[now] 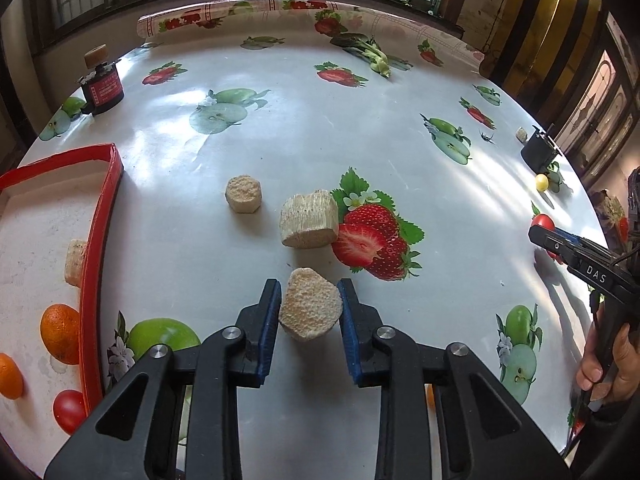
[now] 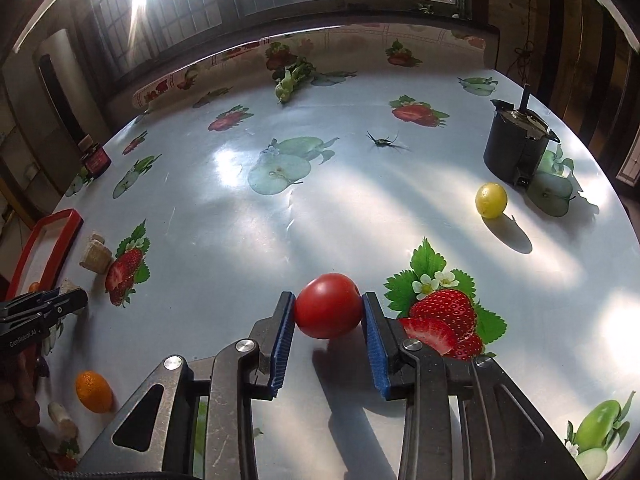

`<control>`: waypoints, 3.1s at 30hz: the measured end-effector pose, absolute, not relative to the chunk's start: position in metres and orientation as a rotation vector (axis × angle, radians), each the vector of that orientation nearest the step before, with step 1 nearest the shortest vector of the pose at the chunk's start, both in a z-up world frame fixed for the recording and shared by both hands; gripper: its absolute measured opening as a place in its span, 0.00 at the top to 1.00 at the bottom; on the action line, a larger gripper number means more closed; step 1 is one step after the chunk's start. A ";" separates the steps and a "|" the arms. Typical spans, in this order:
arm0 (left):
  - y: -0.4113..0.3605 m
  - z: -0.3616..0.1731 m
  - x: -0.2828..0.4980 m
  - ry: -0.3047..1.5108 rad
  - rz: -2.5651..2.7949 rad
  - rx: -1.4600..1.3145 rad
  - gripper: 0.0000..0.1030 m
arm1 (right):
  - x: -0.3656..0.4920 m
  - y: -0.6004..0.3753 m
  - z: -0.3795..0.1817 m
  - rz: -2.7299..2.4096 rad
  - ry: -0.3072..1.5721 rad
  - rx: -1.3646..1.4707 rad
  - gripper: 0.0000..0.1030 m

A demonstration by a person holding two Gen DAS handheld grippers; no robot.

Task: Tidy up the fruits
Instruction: 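Carry the block and tomato over the red tray and open both tools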

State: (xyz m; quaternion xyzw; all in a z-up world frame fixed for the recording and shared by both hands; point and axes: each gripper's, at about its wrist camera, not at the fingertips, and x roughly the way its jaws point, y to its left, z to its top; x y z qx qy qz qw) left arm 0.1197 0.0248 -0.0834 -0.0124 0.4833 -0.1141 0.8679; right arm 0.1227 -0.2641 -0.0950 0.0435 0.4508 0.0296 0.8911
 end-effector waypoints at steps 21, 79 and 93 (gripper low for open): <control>0.073 -0.053 0.081 0.932 -0.162 -0.060 0.75 | 0.095 -0.153 -0.071 0.327 0.917 0.036 0.67; 0.256 -0.048 0.094 0.912 0.125 -0.216 0.75 | 0.156 0.108 -0.065 0.740 0.952 -0.108 0.67; 0.270 -0.083 0.117 1.034 0.165 -0.233 0.75 | 0.201 0.154 -0.103 0.755 1.041 -0.160 0.67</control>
